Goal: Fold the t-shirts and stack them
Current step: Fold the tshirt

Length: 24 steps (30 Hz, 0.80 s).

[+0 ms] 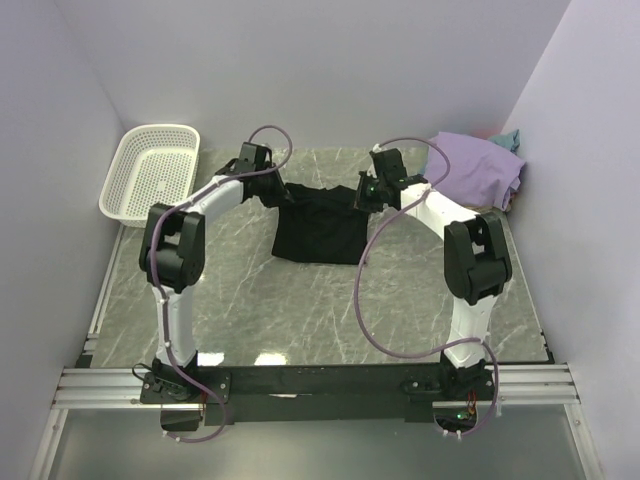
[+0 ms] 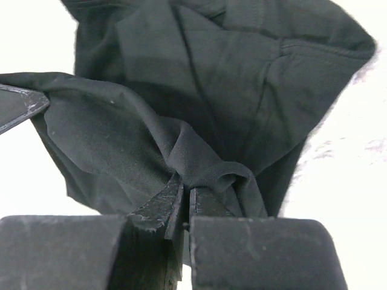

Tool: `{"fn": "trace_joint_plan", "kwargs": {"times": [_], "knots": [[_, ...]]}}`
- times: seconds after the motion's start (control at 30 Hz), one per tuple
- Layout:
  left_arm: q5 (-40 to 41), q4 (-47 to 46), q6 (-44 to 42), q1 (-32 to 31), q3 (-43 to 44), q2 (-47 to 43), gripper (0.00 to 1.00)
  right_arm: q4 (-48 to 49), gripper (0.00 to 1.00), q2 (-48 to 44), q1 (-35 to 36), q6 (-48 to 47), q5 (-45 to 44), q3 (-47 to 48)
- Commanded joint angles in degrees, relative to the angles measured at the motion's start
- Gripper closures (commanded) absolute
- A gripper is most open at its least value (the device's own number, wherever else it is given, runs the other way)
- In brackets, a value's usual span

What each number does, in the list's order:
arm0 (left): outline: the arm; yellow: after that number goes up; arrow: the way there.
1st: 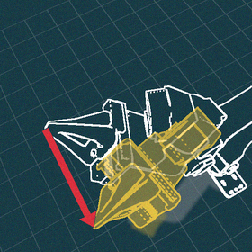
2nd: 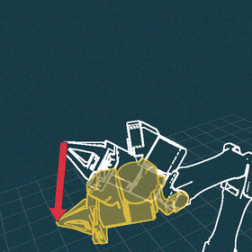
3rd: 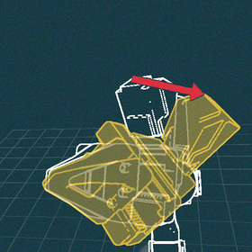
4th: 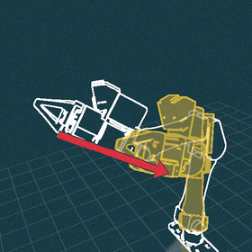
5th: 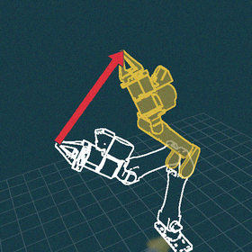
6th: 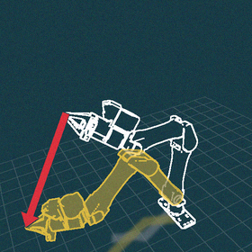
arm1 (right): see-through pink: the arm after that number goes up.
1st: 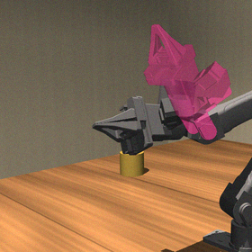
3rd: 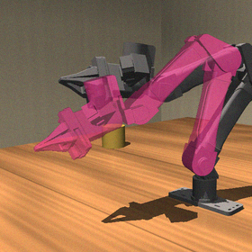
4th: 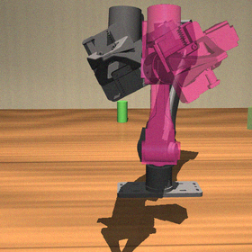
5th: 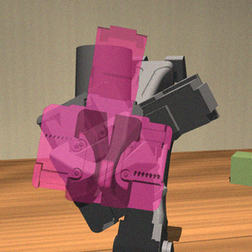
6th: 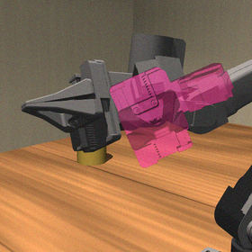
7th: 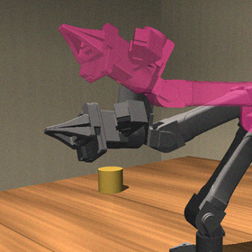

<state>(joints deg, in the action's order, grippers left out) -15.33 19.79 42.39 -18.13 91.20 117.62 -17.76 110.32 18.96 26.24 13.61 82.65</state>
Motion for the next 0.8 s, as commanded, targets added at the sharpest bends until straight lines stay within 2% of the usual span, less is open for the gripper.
{"fn": "trace_joint_plan", "kwargs": {"times": [0.0,0.4,0.53,0.57,0.63,0.67,0.77], "knots": [[-4.17,-4.40,-2.14,0.55,4.69,3.57,0.99,-0.17,1.00,2.35,-1.91,-0.93,-1.04,4.36],[-10.24,-12.22,-1.52,2.75,11.01,8.67,0.99,1.51,1.00,3.58,-3.76,-0.05,-9.73,3.48],[-14.63,-14.77,-2.05,3.89,17.76,12.97,0.99,3.43,1.00,4.64,-3.93,0.74,-15.00,3.57],[-15.51,-15.83,-2.14,4.24,18.83,14.81,0.94,4.39,1.00,4.38,-4.02,0.92,-17.80,2.87],[-17.61,-19.24,-0.39,4.86,22.24,16.84,0.92,7.64,1.00,4.20,-4.02,1.62,-20.62,2.08],[-19.28,-21.27,0.58,5.47,23.31,19.55,0.87,7.65,1.00,4.72,-4.11,1.71,-22.64,3.21],[-22.98,-19.97,2.26,6.35,32.09,26.22,0.77,6.41,1.00,5.78,-4.46,2.85,-26.07,5.68]]}}
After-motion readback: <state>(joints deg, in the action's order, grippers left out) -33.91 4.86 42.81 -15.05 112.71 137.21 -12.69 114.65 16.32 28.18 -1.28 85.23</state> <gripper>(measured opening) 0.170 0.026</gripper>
